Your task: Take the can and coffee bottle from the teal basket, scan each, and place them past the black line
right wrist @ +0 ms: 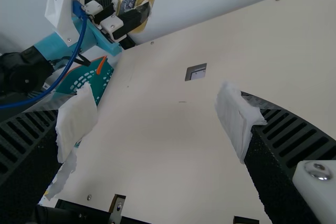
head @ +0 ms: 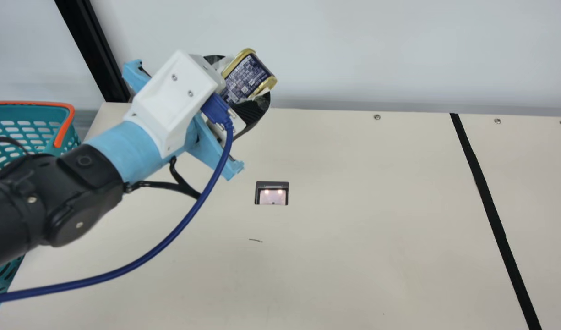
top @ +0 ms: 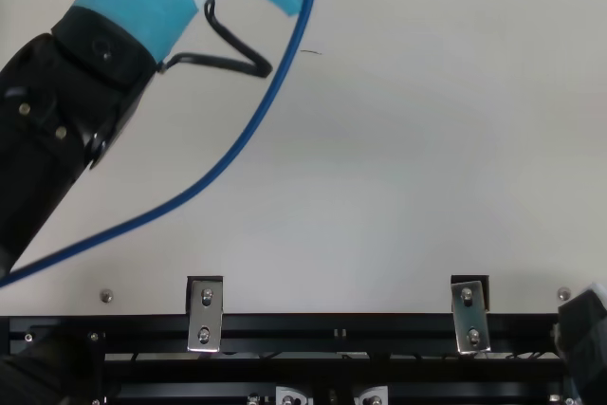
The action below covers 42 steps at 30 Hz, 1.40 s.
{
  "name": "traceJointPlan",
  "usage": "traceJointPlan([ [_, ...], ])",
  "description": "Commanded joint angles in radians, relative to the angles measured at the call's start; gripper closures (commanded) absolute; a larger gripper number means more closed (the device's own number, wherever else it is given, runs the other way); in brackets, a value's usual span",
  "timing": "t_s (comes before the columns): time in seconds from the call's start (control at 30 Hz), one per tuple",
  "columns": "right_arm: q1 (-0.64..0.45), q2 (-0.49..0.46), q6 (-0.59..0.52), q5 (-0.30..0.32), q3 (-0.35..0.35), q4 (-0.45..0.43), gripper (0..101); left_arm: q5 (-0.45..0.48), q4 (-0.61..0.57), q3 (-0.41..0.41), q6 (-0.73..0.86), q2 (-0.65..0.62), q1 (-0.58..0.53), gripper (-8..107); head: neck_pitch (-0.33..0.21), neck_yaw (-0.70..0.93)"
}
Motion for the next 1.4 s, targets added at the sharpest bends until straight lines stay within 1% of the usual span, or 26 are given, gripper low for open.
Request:
traceJointPlan([
  [0.0,0.000,0.000,0.000,0.000,0.000,0.000,0,0.205,0.128,0.004,-0.057,-0.029,-0.018,89,-0.002,-0.005],
  [0.03,0.000,0.000,0.000,0.000,0.000,0.000,0,0.213,0.153,0.011,-0.058,-0.044,-0.024,89,-0.002,-0.005],
  [0.07,0.000,0.000,0.000,0.000,0.000,0.000,0,0.093,0.063,0.004,-0.041,-0.026,-0.018,89,-0.002,-0.005],
  [0.13,0.000,0.000,0.000,0.000,0.000,0.000,0,0.166,0.121,0.010,-0.057,-0.044,-0.024,89,-0.002,-0.005],
  [0.2,0.000,0.000,0.000,0.000,0.000,0.000,0,0.203,0.148,0.010,-0.057,-0.044,-0.024,89,-0.002,-0.005],
  [0.47,0.000,0.000,0.000,0.000,0.000,0.000,0,0.224,0.159,0.006,-0.068,-0.043,-0.024,89,-0.002,-0.005],
  [0.57,0.000,0.000,0.000,0.000,0.000,0.000,0,0.286,0.158,-0.016,-0.087,-0.033,-0.033,89,-0.002,-0.005],
  [0.77,0.000,0.000,0.000,0.000,0.000,0.000,0,0.461,0.122,-0.080,-0.083,-0.010,-0.061,89,-0.002,-0.005],
  [0.87,0.000,0.000,0.000,0.000,0.000,0.000,0,0.554,0.059,-0.109,-0.014,0.002,-0.078,89,-0.002,-0.005],
  [1.0,0.000,0.000,0.000,0.000,0.000,0.000,0,0.662,-0.064,-0.139,0.148,0.012,-0.084,89,-0.002,-0.005],
  [1.13,0.000,0.000,0.000,0.000,0.000,0.000,0,0.748,-0.178,-0.169,0.314,0.020,-0.059,89,0.000,-0.010],
  [1.23,0.000,0.000,0.000,0.000,0.000,0.000,0,0.804,-0.251,-0.191,0.419,0.026,-0.031,89,0.011,-0.053],
  [1.37,0.000,0.000,0.000,0.000,0.000,0.000,0,0.874,-0.352,-0.211,0.540,0.033,0.005,89,0.026,-0.153],
])
